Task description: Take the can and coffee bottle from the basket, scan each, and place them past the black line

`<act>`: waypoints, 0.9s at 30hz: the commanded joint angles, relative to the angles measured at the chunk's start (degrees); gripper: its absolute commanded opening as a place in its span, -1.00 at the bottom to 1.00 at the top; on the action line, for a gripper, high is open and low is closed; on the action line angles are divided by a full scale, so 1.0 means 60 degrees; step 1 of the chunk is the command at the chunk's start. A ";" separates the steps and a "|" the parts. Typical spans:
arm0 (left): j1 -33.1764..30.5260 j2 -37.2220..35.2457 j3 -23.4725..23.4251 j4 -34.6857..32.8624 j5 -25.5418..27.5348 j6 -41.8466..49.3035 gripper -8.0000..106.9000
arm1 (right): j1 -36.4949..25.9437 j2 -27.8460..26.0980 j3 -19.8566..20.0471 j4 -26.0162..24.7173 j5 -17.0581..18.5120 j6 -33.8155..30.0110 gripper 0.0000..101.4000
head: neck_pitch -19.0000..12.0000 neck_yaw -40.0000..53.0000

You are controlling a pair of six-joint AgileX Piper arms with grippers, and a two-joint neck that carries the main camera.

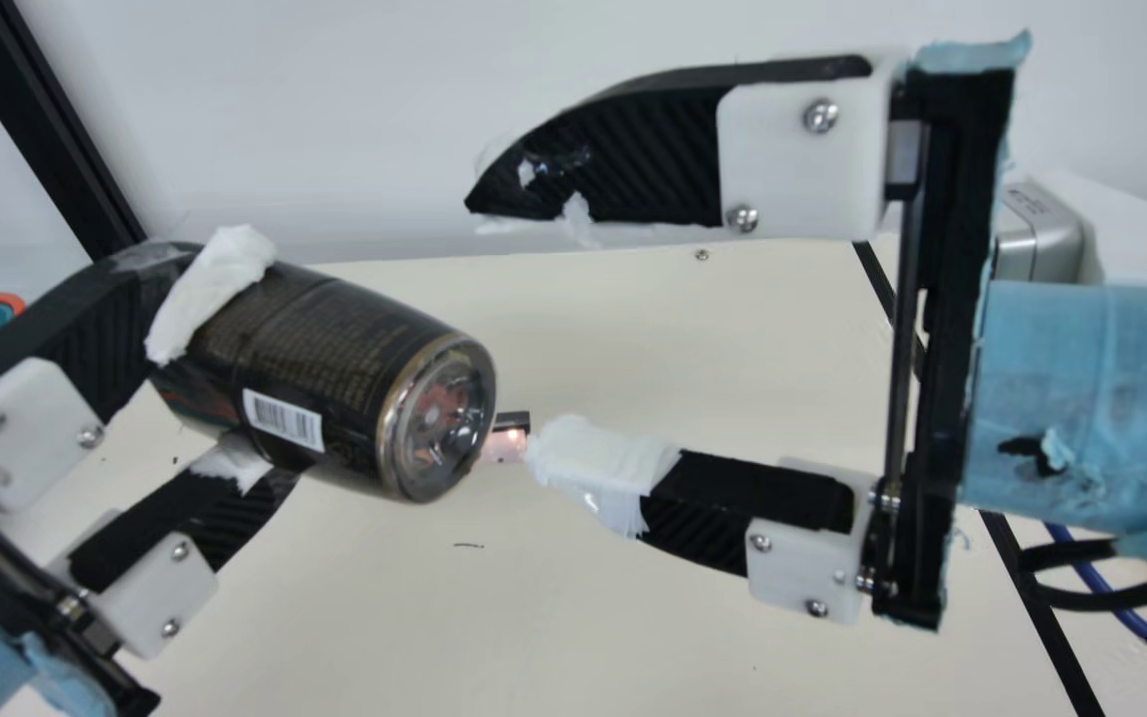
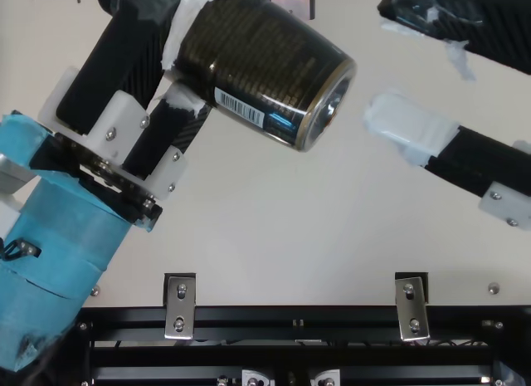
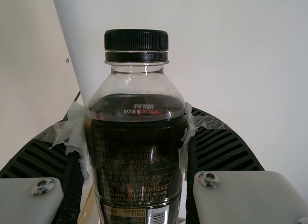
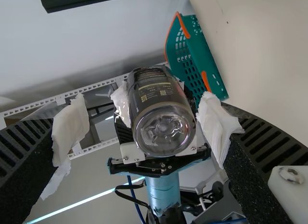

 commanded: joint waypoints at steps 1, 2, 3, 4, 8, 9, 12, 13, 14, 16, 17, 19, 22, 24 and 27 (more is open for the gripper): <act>0.0000 0.0000 0.0000 0.0000 0.0000 0.0000 -0.68 | 0.0148 -0.0008 0.0108 0.0012 -0.0135 -0.0019 1.00 | -0.0081 -0.0038; 0.0000 0.0000 0.0000 0.0000 0.0000 0.0000 -0.68 | 0.0217 0.0002 0.0156 0.0033 -0.0209 -0.0030 1.00 | -0.0081 -0.0038; 0.0000 0.0000 0.0000 0.0000 0.0000 0.0000 -0.68 | 0.0305 0.0011 0.0207 0.0050 -0.0301 -0.0035 1.00 | -0.0081 -0.0038; 0.0000 0.0000 0.0000 0.0000 0.0000 0.0000 -0.68 | 0.0388 0.0024 0.0251 0.0069 -0.0387 -0.0040 1.00 | -0.0081 -0.0038; 0.0000 0.0000 0.0000 0.0000 0.0000 0.0000 -0.68 | 0.0789 0.0104 0.0410 0.0140 -0.0777 -0.0038 1.00 | -0.0081 -0.0038; 0.0000 0.0000 0.0000 0.0000 0.0000 0.0000 -0.68 | 0.0893 0.0132 0.0442 0.0161 -0.0880 -0.0038 1.00 | -0.0081 -0.0038; 0.0000 0.0000 0.0000 0.0000 0.0000 0.0000 -0.68 | 0.1182 0.0217 0.0511 0.0217 -0.1159 -0.0027 1.00 | -0.0081 -0.0038; 0.0000 0.0000 0.0000 0.0000 0.0000 0.0000 -0.68 | 0.1283 0.0252 0.0530 0.0241 -0.1259 -0.0028 1.00 | -0.0081 -0.0038; 0.0000 0.0000 0.0000 0.0000 0.0000 0.0000 -0.68 | 0.1368 0.0285 0.0546 0.0265 -0.1345 -0.0031 1.00 | -0.0081 -0.0038; 0.0000 0.0000 0.0000 0.0000 0.0000 0.0000 -0.68 | 0.1528 0.0354 0.0567 0.0325 -0.1520 -0.0044 1.00 | -0.0081 -0.0038; 0.0000 0.0000 0.0000 0.0000 0.0000 0.0000 -0.68 | 0.1613 0.0393 0.0571 0.0357 -0.1613 -0.0051 1.00 | -0.0081 -0.0038; 0.0000 0.0000 0.0000 0.0000 0.0000 0.0000 -0.68 | 0.1749 0.0463 0.0571 0.0422 -0.1762 -0.0069 1.00 | -0.0081 -0.0038; 0.0000 0.0000 0.0000 0.0000 0.0000 0.0000 -0.68 | 0.1925 0.0554 0.0562 0.0522 -0.1953 -0.0098 1.00 | -0.0081 -0.0038; 0.0000 0.0000 0.0000 0.0000 0.0000 0.0000 -0.68 | 0.2029 0.0609 0.0551 0.0579 -0.2070 -0.0112 1.00 | -0.0081 -0.0038; 0.0000 0.0000 0.0000 0.0000 0.0000 0.0000 -0.68 | 0.2165 0.0688 0.0515 0.0645 -0.2216 -0.0117 1.00 | -0.0081 -0.0038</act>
